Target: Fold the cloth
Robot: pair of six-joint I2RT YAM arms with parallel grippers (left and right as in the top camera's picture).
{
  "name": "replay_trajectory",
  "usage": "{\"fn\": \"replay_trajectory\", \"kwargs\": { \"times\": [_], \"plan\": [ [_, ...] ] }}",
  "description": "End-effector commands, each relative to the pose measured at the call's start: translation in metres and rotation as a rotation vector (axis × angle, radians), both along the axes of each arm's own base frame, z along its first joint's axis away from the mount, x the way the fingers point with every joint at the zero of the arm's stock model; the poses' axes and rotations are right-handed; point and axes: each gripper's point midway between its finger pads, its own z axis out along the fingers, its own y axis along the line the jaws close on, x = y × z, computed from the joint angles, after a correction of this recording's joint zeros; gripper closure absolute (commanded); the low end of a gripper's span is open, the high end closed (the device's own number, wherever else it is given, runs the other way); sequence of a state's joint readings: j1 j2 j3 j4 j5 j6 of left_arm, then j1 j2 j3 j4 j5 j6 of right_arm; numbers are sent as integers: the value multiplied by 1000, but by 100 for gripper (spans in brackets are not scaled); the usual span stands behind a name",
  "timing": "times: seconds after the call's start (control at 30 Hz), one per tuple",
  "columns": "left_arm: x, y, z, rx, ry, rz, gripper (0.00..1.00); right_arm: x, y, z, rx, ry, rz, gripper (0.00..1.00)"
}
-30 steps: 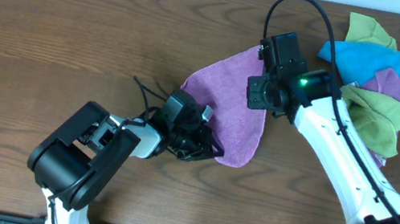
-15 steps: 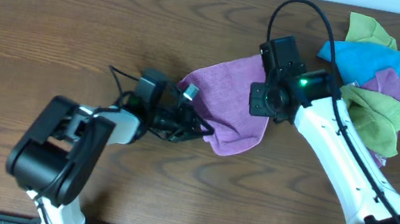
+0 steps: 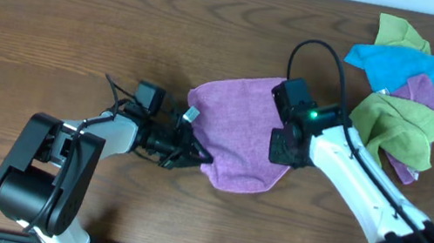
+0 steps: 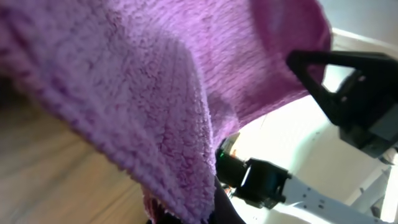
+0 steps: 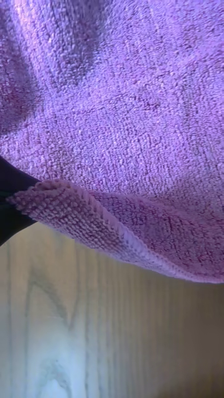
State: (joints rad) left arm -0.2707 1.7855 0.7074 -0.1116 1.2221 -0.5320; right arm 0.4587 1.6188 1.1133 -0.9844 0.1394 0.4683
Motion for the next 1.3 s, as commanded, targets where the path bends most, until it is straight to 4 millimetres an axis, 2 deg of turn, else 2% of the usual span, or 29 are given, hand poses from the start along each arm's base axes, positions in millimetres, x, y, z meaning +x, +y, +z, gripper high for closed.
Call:
{"fn": "replay_trajectory", "kwargs": {
  "times": [0.0,0.23,0.37,0.53,0.63,1.07,1.27],
  "plan": [
    [-6,5,1,16,-97,-49,94,-15,1,2,6,-11,-29,98],
    [-32,19,3,120,-85,-107,94,-58,-3,-9,34,36,-52,99],
    [-32,23,17,152,-124,-98,94,-65,-5,2,44,-16,-52,98],
    [-19,33,28,214,-173,-24,94,-43,-12,23,24,-177,-63,99],
    [-9,43,30,265,-202,31,94,-27,-6,26,37,-236,-25,99],
    [47,57,26,396,-354,209,94,34,22,16,68,-400,30,99],
    [61,71,19,490,-376,276,94,56,29,13,74,-462,51,99]
  ]
}}
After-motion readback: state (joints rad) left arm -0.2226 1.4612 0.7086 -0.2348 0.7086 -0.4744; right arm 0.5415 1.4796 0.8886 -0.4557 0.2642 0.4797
